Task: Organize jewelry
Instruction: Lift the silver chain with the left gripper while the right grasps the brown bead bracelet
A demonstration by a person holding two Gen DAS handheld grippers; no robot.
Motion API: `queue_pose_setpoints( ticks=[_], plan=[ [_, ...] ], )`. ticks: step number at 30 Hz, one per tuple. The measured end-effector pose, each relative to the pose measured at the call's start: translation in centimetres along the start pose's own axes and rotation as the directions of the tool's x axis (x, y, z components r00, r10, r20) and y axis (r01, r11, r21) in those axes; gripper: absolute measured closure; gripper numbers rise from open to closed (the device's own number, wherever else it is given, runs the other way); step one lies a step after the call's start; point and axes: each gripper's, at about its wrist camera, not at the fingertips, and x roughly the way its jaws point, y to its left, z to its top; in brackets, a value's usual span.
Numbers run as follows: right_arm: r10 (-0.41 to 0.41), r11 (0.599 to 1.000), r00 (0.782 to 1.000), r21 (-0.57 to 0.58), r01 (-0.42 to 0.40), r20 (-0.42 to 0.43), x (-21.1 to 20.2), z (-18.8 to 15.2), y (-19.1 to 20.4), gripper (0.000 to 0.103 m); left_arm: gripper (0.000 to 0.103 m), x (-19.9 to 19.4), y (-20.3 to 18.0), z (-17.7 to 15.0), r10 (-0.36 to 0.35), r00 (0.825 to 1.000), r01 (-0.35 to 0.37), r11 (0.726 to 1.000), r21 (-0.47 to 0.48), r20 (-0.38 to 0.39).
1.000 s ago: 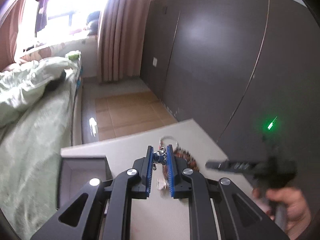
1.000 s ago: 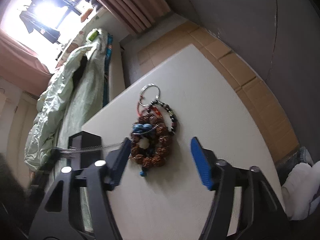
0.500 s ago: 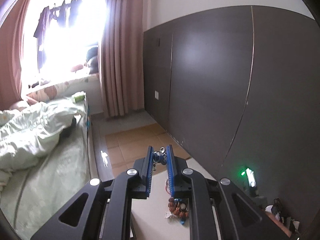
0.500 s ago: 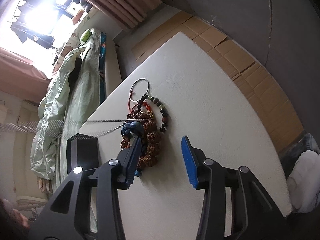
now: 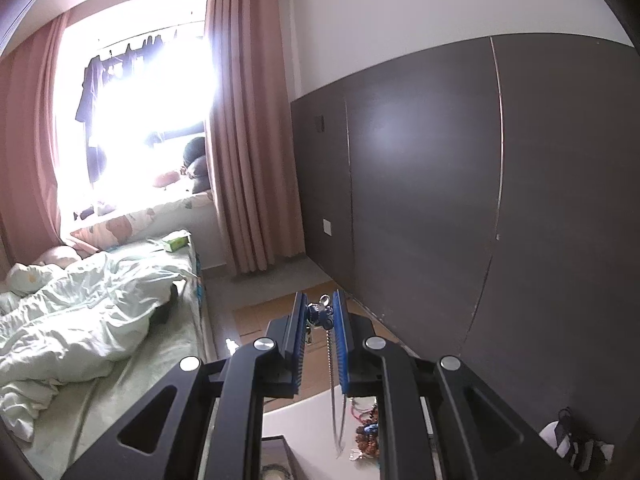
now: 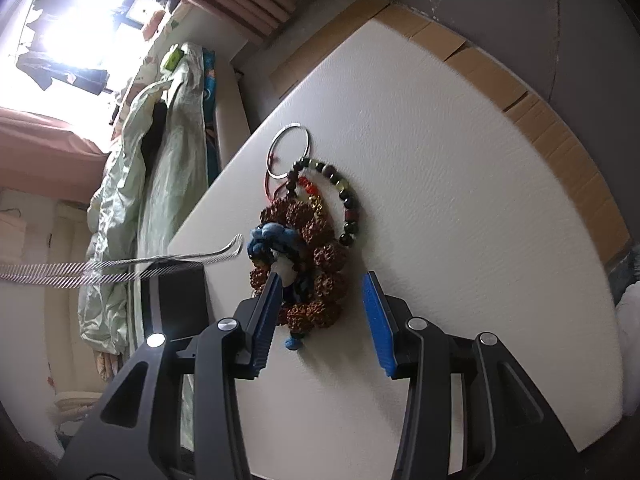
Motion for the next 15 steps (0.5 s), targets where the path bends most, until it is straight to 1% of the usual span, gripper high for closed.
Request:
queue_pose_setpoints(
  ticks=[3,6,7,8,9,10,13,15],
  plan=[
    [-0.034,0.999,0.999,-0.016,0.034,-0.005,1.2,-0.1,0.6,0.06,0.092,-0.8,0.6,0.3,0.023,1.0,-0.023,1.0,0.005,0.005],
    [-0.099,0.993,0.995,-0.061,0.101,0.031,1.5,-0.4,1.7,0.061,0.092,-1.6,1.8,0.8,0.051,0.999,-0.051,0.999,0.004,0.014],
    [-0.131,0.988,0.99,-0.077,0.134,0.042,1.6,-0.6,2.1,0.064,0.092,-1.9,2.2,0.9,0.06,0.998,-0.06,0.998,0.002,0.017],
    [-0.163,0.982,0.985,-0.093,0.167,0.053,1.7,-0.7,2.4,0.071,0.092,-2.2,2.6,1.1,0.068,0.997,-0.068,0.998,-0.001,0.019],
    [-0.182,0.977,0.981,-0.102,0.188,0.059,1.8,-0.8,2.5,0.075,0.092,-2.5,2.9,1.2,0.076,0.997,-0.076,0.997,-0.003,0.021],
    [-0.198,0.973,0.978,-0.106,0.204,0.064,1.8,-0.9,2.4,0.082,0.092,-2.9,3.4,1.4,0.087,0.996,-0.087,0.996,-0.006,0.025],
    [-0.18,0.977,0.982,-0.106,0.185,0.059,1.8,-0.8,2.0,0.084,0.092,-3.2,4.9,1.9,0.108,0.994,-0.108,0.994,-0.012,0.031],
    [-0.146,0.983,0.988,-0.102,0.151,0.056,1.5,-0.8,1.9,0.084,0.092,-4.0,5.9,2.3,0.128,0.991,-0.127,0.992,-0.017,0.038]
  ],
)
